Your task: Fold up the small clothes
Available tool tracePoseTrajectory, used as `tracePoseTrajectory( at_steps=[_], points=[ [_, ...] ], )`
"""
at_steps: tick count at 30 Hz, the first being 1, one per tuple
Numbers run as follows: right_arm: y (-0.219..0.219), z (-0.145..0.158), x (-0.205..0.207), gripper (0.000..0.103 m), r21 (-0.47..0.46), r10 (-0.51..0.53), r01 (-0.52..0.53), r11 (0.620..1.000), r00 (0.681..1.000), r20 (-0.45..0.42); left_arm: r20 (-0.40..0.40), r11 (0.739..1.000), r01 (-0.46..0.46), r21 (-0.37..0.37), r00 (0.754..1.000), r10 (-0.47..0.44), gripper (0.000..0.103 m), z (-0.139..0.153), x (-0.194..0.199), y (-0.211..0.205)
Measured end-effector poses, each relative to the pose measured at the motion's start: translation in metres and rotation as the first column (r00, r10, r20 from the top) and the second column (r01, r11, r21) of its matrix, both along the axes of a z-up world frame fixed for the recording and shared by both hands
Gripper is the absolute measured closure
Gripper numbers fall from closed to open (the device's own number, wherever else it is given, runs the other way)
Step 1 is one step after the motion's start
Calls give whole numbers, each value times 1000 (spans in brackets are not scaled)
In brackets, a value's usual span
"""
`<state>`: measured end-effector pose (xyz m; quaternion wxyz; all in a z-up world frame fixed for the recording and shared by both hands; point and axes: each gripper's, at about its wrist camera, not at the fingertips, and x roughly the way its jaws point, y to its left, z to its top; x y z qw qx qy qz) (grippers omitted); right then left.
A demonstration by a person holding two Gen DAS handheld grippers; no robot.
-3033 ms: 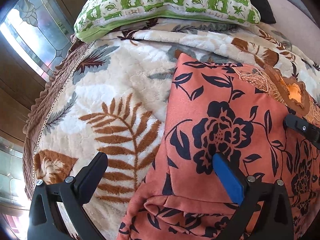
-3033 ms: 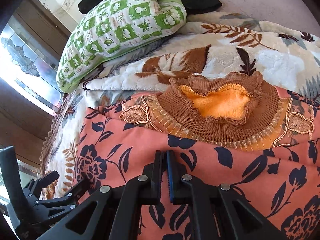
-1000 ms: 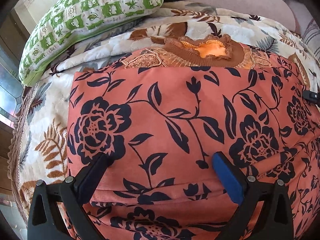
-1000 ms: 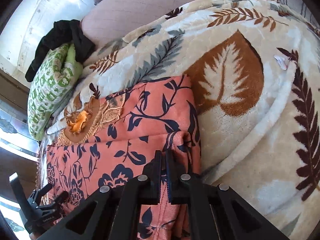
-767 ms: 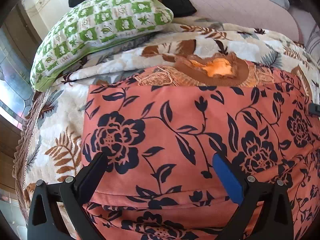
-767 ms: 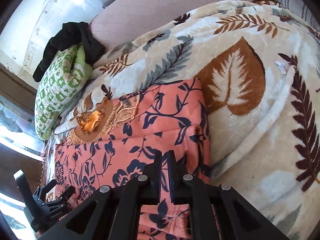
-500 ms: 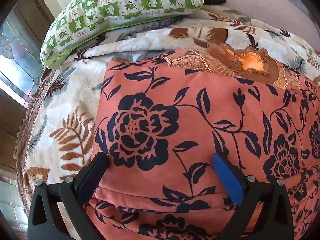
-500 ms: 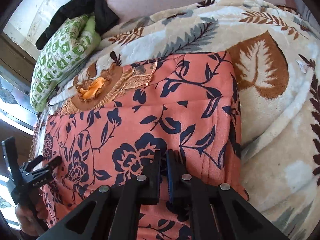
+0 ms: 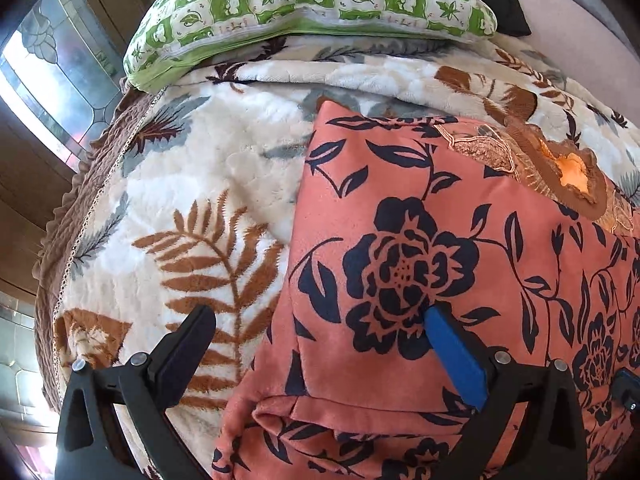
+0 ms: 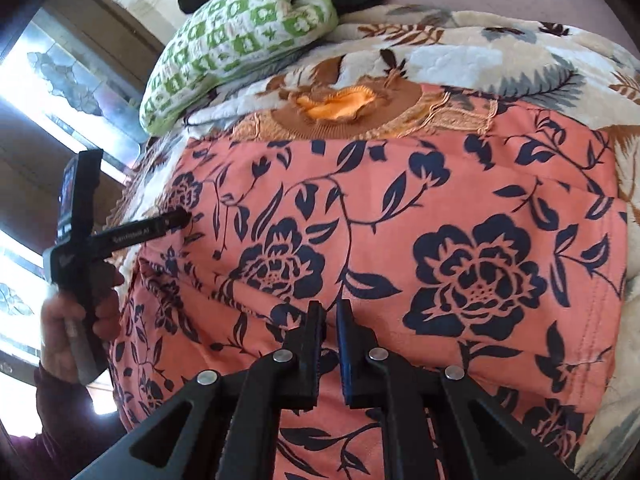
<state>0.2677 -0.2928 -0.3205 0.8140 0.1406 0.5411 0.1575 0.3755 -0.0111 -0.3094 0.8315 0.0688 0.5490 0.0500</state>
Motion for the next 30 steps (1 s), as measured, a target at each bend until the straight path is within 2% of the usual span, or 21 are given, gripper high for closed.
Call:
tracePoseTrajectory(
  at_steps=[2,7,16,21,27,30],
  points=[
    [5,-2,-1,93,-25,25,-25,999,1000,9,2,999,35,23,999,-35,0,1,-6,-8],
    [-6,-9,2,91,40,14,-13,999,999,-29,11,990,108,92,994,-109,0,0,-15,-20],
    [-9,-11,4,90,64,12,-10,998,999,-36,-6,995,98,19,995,-98,0,-4,-24,-8],
    [-7,-10,1,90,46,8,-6,999,999,-35,-7,997,74,-21,997,-74,0,-10,-32,-2],
    [-14,-15,-2,90,83,-61,66,994,996,-61,29,998,69,-10,997,-69,0,-13,-48,-4],
    [-11,-15,-7,90,63,-74,77,995,996,-57,41,998,63,-9,997,-63,0,-14,-54,-4]
  ],
)
